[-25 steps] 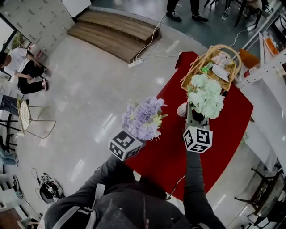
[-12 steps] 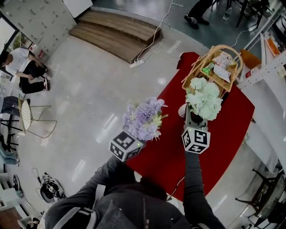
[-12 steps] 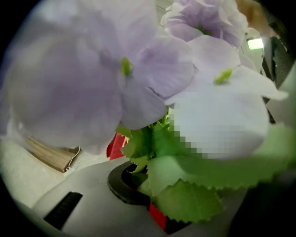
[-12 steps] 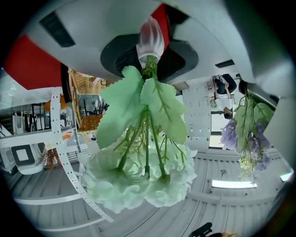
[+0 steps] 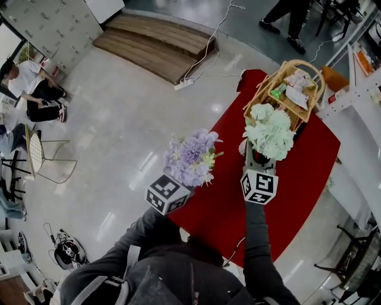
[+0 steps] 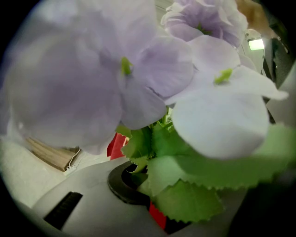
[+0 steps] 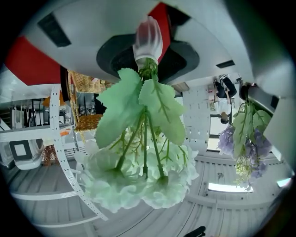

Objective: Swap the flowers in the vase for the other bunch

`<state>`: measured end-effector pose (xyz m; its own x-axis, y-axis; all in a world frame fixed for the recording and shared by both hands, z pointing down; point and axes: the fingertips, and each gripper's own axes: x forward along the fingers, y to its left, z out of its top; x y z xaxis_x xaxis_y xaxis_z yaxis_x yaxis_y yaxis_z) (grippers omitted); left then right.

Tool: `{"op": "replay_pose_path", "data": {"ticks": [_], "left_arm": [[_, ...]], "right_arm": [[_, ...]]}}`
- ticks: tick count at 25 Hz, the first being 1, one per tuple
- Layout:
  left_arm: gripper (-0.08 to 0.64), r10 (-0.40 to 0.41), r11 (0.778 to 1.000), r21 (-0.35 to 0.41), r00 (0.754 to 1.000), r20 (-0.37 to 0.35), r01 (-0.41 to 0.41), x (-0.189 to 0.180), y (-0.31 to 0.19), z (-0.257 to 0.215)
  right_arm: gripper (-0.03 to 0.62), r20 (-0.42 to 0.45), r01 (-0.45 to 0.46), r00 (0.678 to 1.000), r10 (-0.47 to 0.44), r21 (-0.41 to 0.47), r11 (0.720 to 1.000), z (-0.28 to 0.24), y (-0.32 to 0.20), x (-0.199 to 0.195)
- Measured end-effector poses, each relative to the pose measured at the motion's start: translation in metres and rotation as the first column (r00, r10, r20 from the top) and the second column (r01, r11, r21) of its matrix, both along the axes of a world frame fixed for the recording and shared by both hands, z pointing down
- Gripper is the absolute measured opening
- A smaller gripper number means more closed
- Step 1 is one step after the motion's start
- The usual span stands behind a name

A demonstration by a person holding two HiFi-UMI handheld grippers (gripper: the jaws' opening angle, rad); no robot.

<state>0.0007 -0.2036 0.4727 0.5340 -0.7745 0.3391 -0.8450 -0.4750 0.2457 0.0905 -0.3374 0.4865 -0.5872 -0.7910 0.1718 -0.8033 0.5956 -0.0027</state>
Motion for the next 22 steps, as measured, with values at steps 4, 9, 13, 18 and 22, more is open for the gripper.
{"op": "replay_pose_path", "data": {"ticks": [4,9,13,18,22], "left_arm": [[0.048,0.000,1.000,0.008,1.000,-0.006,0.000,0.002,-0.001,-0.003],[0.048,0.002,1.000,0.008,1.000,-0.005,-0.002,0.004,0.000,-0.002],[0.048,0.004,1.000,0.005,1.000,-0.007,-0.004,0.006,0.000,-0.001],[0.048,0.015,1.000,0.006,1.000,-0.012,-0.015,0.008,0.003,-0.003],[0.048,0.024,1.000,0.010,1.000,-0.014,-0.024,0.010,0.004,-0.005]], "right_arm": [[0.166,-0.035,-0.001,0.999,0.002,0.009,1.000,0.003,0.003,0.001],[0.197,-0.030,0.006,1.000,-0.006,-0.008,1.000,0.008,0.008,0.003],[0.199,-0.029,0.009,1.000,-0.009,-0.009,1.000,0.008,0.009,0.005],[0.199,-0.026,-0.003,1.000,0.002,-0.013,1.000,0.007,0.015,0.009],[0.199,-0.026,-0.015,1.000,0.014,-0.016,1.000,0.008,0.021,0.014]]}}
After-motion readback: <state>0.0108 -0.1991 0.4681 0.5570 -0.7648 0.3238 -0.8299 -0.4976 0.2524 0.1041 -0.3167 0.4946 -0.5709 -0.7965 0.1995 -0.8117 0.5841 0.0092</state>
